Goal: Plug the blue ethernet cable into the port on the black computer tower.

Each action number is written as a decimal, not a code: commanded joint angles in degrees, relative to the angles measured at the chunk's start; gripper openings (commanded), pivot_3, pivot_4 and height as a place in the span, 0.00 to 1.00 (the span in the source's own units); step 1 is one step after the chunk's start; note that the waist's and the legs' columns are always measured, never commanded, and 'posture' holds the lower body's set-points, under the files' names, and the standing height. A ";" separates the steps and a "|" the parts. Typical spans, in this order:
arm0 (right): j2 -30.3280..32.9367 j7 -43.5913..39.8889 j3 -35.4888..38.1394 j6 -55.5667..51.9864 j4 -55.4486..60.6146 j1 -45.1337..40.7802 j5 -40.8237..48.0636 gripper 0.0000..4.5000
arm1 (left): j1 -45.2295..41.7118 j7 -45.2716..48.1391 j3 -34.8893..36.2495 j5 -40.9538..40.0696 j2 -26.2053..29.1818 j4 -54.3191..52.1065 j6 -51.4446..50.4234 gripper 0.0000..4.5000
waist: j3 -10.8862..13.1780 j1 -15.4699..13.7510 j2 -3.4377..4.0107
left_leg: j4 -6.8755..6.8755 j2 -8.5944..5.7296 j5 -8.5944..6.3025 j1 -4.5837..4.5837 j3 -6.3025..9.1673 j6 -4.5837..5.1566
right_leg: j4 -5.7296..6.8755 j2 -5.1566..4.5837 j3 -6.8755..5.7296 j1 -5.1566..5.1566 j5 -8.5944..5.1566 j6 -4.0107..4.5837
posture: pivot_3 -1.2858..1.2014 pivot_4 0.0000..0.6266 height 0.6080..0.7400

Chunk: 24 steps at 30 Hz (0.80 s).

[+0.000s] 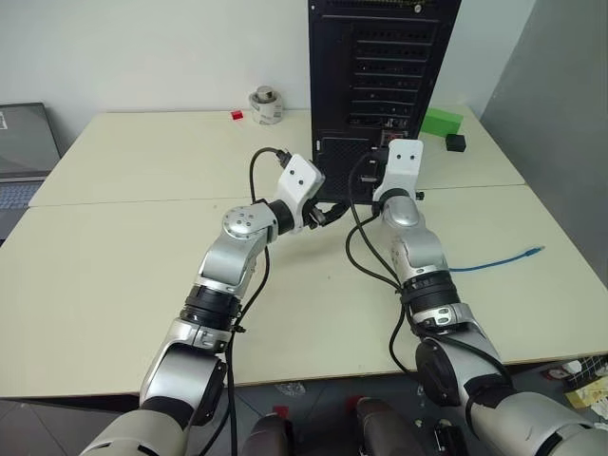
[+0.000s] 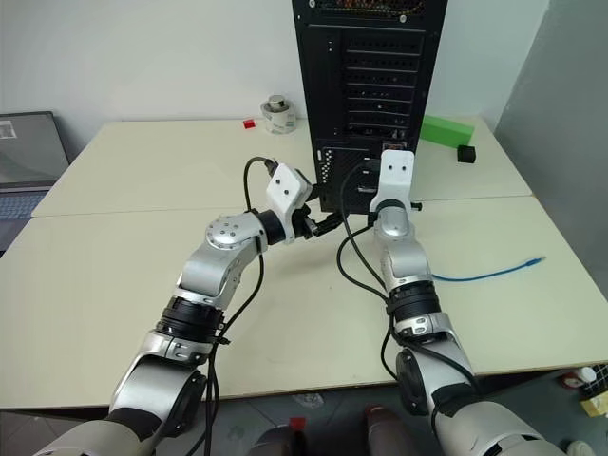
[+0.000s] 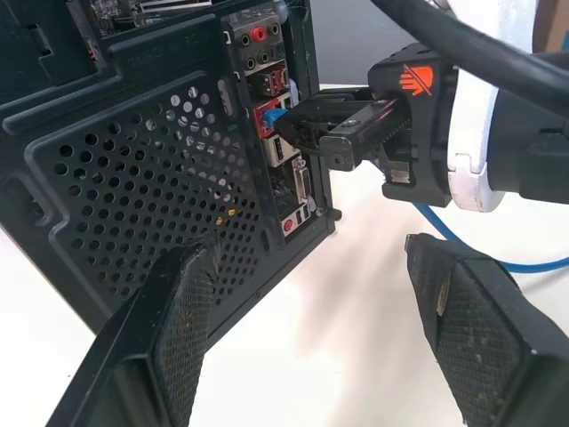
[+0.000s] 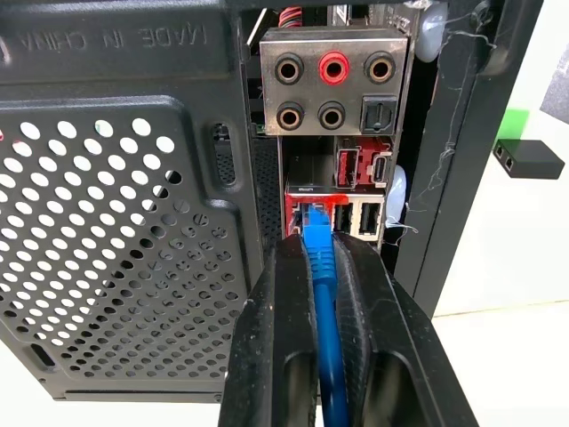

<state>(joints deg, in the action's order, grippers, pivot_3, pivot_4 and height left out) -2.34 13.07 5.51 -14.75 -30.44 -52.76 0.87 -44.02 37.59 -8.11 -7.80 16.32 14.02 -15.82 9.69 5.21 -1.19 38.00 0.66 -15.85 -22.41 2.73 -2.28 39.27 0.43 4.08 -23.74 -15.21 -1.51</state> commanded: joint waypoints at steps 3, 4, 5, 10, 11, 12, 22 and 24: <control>0.50 -4.14 -0.74 2.41 1.09 -1.22 1.01 0.08 | -0.32 -0.77 1.40 0.23 0.75 -1.23 0.80 0.78 | 0.00 0.12 0.00 | 0.00 0.01 0.00 0.01 0.00 0.00 | 0.02 0.00 0.01 0.00 0.00 0.00 | 0.52 0.24 1.00; 0.64 -4.57 -0.83 2.13 1.62 -0.64 1.06 0.16 | -0.40 -0.87 1.44 0.29 0.85 -0.97 0.97 0.78 | 0.00 0.13 0.00 | 0.00 0.01 0.00 0.02 -0.01 0.00 | 0.03 0.00 0.01 0.00 0.00 0.00 | 0.52 0.24 1.00; 0.85 -5.12 -1.07 1.89 2.26 -0.04 1.00 0.18 | -0.50 -1.04 1.48 0.45 0.95 -0.70 1.17 0.78 | 0.00 0.12 0.00 | 0.00 0.01 0.00 0.01 0.00 0.00 | 0.03 0.00 0.01 0.00 0.00 0.00 | 0.52 0.24 1.00; 1.74 -7.66 -1.98 0.40 6.56 3.02 0.67 0.40 | -0.95 -2.36 1.81 1.34 1.25 0.53 1.17 0.78 | 0.00 -0.10 0.00 | -0.06 0.02 0.00 -0.11 0.08 0.00 | -0.13 -0.01 -0.07 -0.04 0.00 0.00 | 0.52 0.24 1.00; 1.84 -8.00 -2.09 0.12 7.28 3.41 0.65 0.44 | -1.00 -2.51 1.88 1.50 1.28 0.70 1.30 0.78 | 0.00 -0.18 0.00 | -0.06 0.01 0.00 -0.18 0.08 0.00 | -0.17 -0.03 -0.07 -0.08 0.00 0.00 | 0.52 0.24 1.00; 2.06 -8.71 -2.39 -0.63 9.00 4.25 0.66 0.48 | -1.09 -2.75 1.94 1.84 1.43 0.97 1.41 0.78 | 0.00 -0.20 0.00 | -0.04 -0.01 0.00 -0.25 0.07 0.00 | -0.17 -0.05 -0.07 -0.14 0.00 0.00 | 0.52 0.24 1.00; 6.97 -16.28 -5.71 -12.26 31.66 13.18 1.28 0.94 | -0.95 -4.73 2.36 4.41 2.68 1.52 0.91 0.78 | 0.00 -0.80 0.00 | -0.03 -0.09 0.00 -0.49 0.11 -0.01 | -0.16 -0.35 -0.15 -0.37 0.00 0.00 | 0.52 0.24 1.00; 8.84 -18.09 -5.64 -15.40 36.40 14.40 1.89 0.99 | -0.73 -4.66 2.31 4.82 3.39 1.07 1.40 0.78 | 0.00 -0.92 0.01 | -0.02 -0.09 0.00 -0.51 0.15 -0.01 | -0.16 -0.35 -0.19 -0.36 0.00 0.00 | 0.52 0.24 1.00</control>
<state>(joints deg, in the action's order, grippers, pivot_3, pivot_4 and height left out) 4.94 -2.91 -0.18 -27.38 -1.46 -38.57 1.68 -44.05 33.16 -6.58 -3.59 18.87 17.19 -15.73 9.70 4.29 -1.18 37.98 0.55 -15.84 -22.92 2.86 -2.29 39.12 0.07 3.91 -24.11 -15.20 -1.51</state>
